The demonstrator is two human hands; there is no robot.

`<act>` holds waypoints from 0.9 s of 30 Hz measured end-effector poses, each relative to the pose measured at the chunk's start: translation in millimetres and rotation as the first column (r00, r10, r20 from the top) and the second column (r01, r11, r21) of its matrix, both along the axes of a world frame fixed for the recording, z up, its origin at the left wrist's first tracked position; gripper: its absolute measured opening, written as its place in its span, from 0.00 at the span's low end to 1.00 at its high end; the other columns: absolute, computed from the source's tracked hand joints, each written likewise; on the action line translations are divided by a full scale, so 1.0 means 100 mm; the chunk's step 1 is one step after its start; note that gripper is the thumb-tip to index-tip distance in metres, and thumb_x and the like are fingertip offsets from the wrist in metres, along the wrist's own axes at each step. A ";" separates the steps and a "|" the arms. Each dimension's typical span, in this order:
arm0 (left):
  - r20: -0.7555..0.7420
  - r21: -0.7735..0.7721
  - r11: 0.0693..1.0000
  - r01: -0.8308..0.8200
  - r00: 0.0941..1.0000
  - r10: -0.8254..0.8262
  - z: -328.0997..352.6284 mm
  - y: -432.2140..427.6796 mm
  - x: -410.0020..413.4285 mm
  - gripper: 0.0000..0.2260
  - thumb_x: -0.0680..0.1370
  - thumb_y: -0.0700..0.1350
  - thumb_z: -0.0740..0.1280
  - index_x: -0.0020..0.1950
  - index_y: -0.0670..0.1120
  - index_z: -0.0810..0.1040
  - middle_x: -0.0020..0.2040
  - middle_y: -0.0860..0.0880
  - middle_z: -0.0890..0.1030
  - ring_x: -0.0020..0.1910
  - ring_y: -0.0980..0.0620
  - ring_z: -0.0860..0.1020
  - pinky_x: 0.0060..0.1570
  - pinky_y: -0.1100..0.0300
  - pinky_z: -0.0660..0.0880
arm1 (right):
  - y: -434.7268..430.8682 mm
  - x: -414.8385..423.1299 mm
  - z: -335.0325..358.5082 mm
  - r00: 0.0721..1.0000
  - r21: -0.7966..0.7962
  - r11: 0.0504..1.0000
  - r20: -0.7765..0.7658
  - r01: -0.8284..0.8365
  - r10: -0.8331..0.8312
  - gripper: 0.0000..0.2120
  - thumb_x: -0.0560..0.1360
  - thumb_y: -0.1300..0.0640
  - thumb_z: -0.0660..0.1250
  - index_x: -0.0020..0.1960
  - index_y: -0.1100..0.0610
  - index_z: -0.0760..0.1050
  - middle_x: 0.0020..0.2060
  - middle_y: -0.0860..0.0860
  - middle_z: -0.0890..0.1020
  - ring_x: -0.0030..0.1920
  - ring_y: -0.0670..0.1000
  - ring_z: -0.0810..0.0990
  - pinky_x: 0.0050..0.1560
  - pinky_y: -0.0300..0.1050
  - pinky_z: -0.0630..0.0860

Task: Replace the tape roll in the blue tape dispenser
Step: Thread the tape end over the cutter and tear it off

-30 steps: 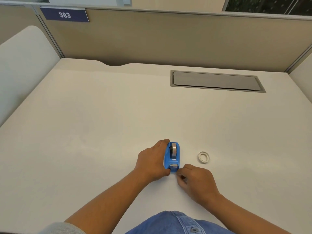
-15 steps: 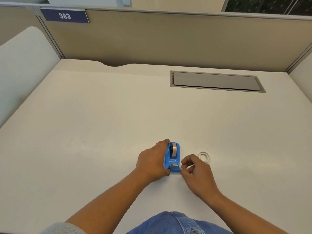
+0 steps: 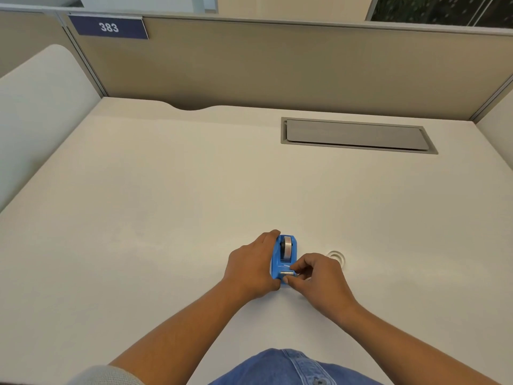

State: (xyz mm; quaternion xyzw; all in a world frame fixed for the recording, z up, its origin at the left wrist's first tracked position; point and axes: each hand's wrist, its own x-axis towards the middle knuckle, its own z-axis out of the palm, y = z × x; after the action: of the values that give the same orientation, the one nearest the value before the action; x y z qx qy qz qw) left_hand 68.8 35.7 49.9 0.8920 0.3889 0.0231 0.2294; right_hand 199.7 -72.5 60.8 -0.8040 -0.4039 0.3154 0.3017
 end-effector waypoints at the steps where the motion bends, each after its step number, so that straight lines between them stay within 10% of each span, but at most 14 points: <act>1: 0.004 -0.003 1.000 0.001 1.000 -0.001 0.00 0.00 0.00 0.44 0.62 0.57 0.76 0.71 0.56 0.56 0.67 0.55 0.74 0.50 0.49 0.80 0.43 0.59 0.72 | 0.00 0.00 -0.02 0.999 0.014 1.000 0.032 -0.013 0.012 0.09 0.67 0.56 0.79 0.41 0.49 0.79 0.36 0.45 0.82 0.35 0.46 0.81 0.37 0.37 0.79; 27: 0.035 -0.019 1.000 0.020 0.999 -0.020 -0.03 0.00 -0.01 0.43 0.65 0.55 0.74 0.74 0.54 0.56 0.70 0.56 0.72 0.53 0.49 0.80 0.48 0.56 0.76 | -0.09 0.10 -0.25 0.972 0.088 0.972 0.112 -0.218 0.207 0.20 0.64 0.53 0.80 0.42 0.41 0.69 0.40 0.41 0.77 0.37 0.44 0.76 0.37 0.35 0.75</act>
State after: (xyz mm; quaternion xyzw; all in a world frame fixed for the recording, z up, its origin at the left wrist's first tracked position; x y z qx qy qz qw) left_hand 67.3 36.1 47.1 0.8929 0.3762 0.0326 0.2452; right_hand 209.7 -81.3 35.4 -0.7551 -0.5179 0.2837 0.2850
